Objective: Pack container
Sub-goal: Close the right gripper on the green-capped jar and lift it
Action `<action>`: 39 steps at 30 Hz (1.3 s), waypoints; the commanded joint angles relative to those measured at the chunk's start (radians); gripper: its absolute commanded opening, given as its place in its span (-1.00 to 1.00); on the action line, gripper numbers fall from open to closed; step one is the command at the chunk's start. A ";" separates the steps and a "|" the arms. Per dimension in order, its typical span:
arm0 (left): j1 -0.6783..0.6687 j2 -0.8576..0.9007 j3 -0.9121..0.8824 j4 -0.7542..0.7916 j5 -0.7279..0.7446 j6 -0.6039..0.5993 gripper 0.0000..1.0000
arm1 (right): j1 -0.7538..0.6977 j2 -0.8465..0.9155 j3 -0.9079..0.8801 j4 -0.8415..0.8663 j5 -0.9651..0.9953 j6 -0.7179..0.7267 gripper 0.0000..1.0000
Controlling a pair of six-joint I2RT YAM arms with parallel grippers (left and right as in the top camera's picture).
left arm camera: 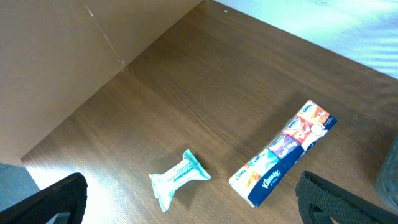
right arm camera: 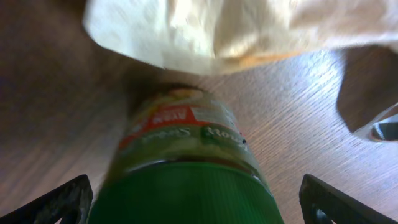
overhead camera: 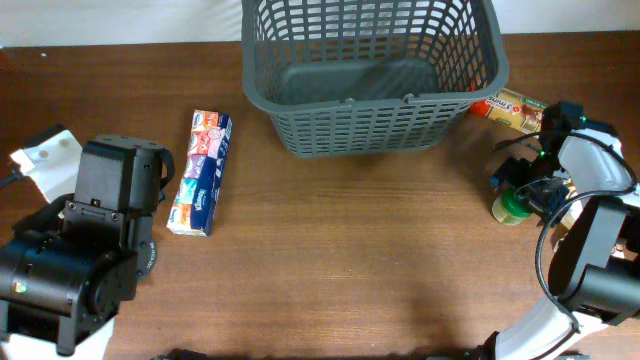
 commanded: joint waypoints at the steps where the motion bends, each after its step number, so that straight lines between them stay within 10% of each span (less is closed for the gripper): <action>1: 0.005 0.000 0.008 -0.002 0.000 -0.013 0.99 | 0.007 0.006 -0.024 0.009 -0.007 -0.001 0.97; 33: 0.005 0.000 0.008 -0.002 0.000 -0.013 0.99 | 0.070 0.006 -0.026 0.074 0.022 -0.033 0.98; 39: 0.005 0.000 0.008 -0.002 0.000 -0.013 0.99 | 0.070 0.006 -0.026 0.074 0.035 -0.032 0.33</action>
